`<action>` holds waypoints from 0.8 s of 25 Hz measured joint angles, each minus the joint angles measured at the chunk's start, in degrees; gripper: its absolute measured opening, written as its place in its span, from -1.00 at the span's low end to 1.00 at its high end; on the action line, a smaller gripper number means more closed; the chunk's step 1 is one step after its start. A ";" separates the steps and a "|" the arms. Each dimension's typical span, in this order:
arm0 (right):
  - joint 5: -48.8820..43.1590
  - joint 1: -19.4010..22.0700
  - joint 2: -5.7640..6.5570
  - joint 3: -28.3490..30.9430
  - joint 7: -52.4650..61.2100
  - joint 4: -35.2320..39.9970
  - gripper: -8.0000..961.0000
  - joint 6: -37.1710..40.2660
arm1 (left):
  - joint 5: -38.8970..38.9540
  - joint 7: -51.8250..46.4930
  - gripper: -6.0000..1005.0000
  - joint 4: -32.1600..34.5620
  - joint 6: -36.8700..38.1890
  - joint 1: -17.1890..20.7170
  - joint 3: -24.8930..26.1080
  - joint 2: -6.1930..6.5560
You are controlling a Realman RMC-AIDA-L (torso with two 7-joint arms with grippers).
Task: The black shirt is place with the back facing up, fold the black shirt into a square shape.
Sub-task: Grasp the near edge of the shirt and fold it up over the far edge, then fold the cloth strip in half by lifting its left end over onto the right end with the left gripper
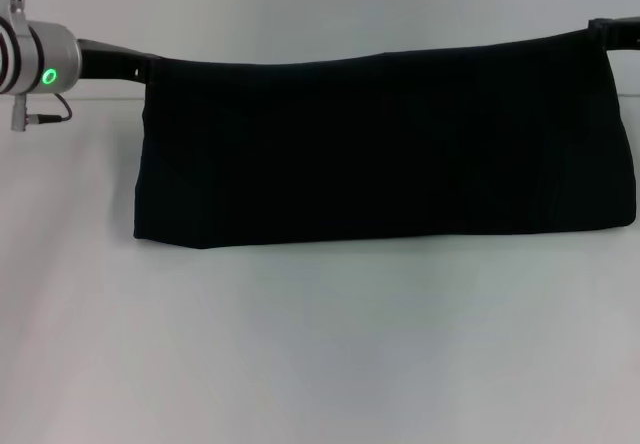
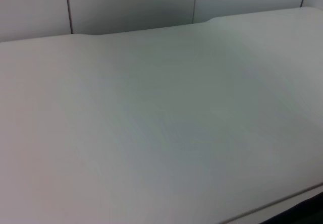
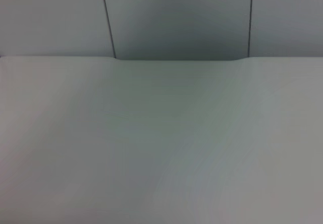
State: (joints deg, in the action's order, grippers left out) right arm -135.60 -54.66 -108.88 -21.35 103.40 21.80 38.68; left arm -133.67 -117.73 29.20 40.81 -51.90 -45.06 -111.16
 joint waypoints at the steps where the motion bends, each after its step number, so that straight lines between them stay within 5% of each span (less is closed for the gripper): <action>1: 0.00 -0.05 0.00 0.00 -0.07 -0.40 -0.99 -0.26 | -0.02 0.15 -0.98 -0.34 -0.30 -0.04 -0.02 -0.09; 11: -0.01 0.46 -0.86 -0.01 0.07 -0.62 -0.99 -2.10 | -0.01 2.32 -0.86 -1.09 -6.85 -0.35 -0.07 -2.62; 20: 0.04 1.42 -0.64 0.26 0.62 3.19 -0.35 -1.14 | 0.48 -1.47 -0.44 -0.85 -14.46 0.77 1.29 -3.53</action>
State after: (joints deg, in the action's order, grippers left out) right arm -135.56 -53.25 -109.51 -21.09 104.02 24.98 37.54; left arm -133.19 -119.20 28.35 26.35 -51.13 -43.77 -114.69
